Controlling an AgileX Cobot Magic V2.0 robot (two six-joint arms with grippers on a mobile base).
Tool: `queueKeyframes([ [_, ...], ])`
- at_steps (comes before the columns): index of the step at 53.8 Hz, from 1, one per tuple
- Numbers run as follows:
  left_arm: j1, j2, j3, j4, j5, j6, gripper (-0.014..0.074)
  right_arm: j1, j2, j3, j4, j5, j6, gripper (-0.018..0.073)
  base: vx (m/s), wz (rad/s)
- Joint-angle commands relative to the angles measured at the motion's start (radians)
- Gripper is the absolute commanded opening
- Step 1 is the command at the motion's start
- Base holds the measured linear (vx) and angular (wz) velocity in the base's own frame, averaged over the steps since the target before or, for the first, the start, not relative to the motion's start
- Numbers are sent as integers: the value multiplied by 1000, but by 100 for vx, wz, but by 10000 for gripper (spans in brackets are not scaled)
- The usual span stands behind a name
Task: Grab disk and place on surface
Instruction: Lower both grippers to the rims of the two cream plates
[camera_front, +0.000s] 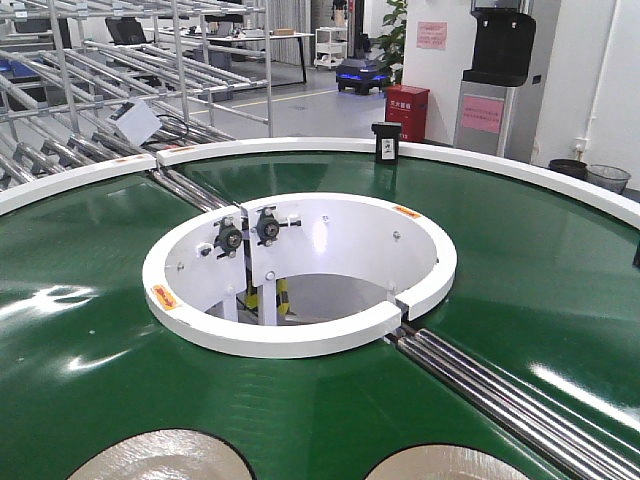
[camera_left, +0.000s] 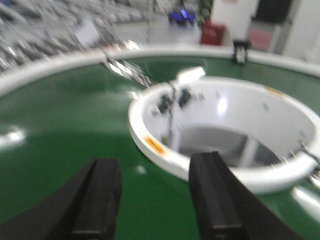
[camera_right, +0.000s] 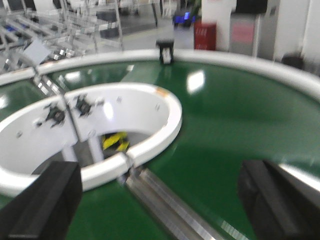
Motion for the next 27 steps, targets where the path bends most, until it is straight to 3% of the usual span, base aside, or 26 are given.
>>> queueKeyframes([
  [1, -37, 46, -89, -120, 70, 88, 449, 18, 31, -57, 98, 44, -43, 617, 0, 0],
  [5, -75, 103, -140, -311, 177, 236, 449, 59, 78, -81, 237, 145, -134, 575, 0, 0],
  [9, -106, 168, -178, -602, 308, 483, 449, 115, 147, -110, 426, 242, -297, 543, 0, 0],
  [13, -120, 233, -192, -881, 480, 661, 449, 153, 215, -132, 665, 363, -465, 533, 0, 0],
  [15, -123, 269, -192, -1009, 553, 732, 449, 161, 252, -142, 775, 420, -543, 533, 0, 0],
  [17, -122, 299, -192, -1084, 621, 765, 449, 163, 287, -152, 854, 491, -598, 533, 0, 0],
  [21, -121, 360, -192, -1156, 714, 771, 449, 154, 339, -162, 969, 597, -641, 533, 0, 0],
  [27, -78, 438, -192, -1067, 689, 717, 449, 93, 384, -166, 966, 672, -629, 533, 0, 0],
])
